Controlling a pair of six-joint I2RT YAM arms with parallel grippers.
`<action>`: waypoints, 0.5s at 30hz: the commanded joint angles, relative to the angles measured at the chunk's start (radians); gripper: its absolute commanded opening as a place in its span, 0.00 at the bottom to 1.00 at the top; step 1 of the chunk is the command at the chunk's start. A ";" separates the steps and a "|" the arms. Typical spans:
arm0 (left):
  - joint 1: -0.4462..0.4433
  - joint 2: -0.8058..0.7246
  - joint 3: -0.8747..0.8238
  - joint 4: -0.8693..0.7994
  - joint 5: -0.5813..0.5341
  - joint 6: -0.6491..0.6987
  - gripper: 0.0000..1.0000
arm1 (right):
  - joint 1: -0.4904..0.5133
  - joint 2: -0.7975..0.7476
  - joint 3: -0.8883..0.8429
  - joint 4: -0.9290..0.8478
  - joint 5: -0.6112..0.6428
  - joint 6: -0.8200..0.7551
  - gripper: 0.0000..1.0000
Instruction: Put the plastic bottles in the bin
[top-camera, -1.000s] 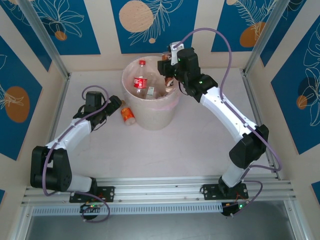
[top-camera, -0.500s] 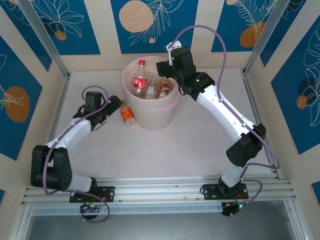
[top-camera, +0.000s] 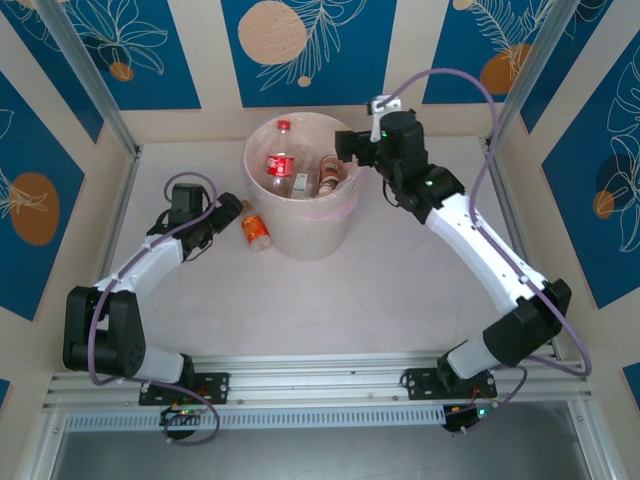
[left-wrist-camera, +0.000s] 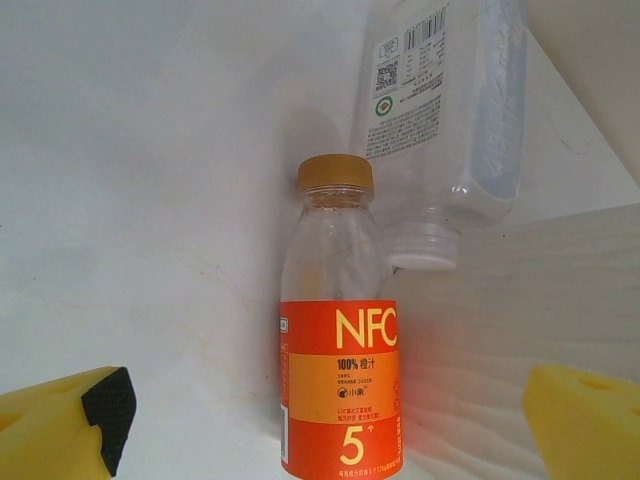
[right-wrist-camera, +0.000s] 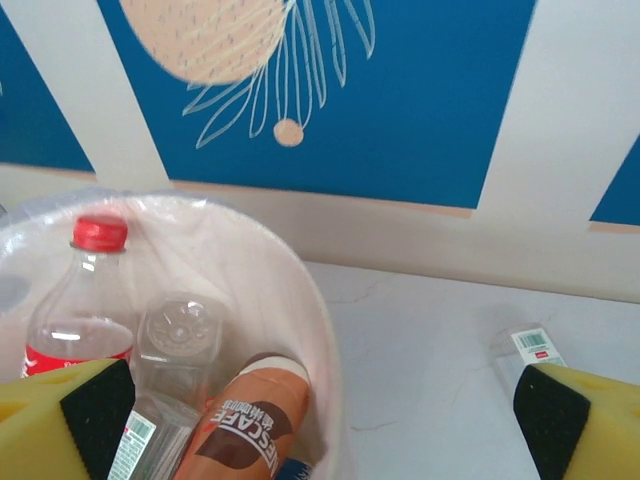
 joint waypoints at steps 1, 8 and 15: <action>0.018 -0.004 0.031 -0.039 -0.034 -0.022 1.00 | -0.100 -0.054 -0.057 0.047 -0.108 0.114 0.99; 0.018 -0.012 0.028 -0.035 -0.017 -0.050 1.00 | -0.268 -0.037 -0.157 0.083 -0.282 0.192 1.00; 0.018 -0.015 0.027 -0.032 0.019 -0.082 1.00 | -0.303 0.060 -0.137 0.054 -0.260 0.122 0.99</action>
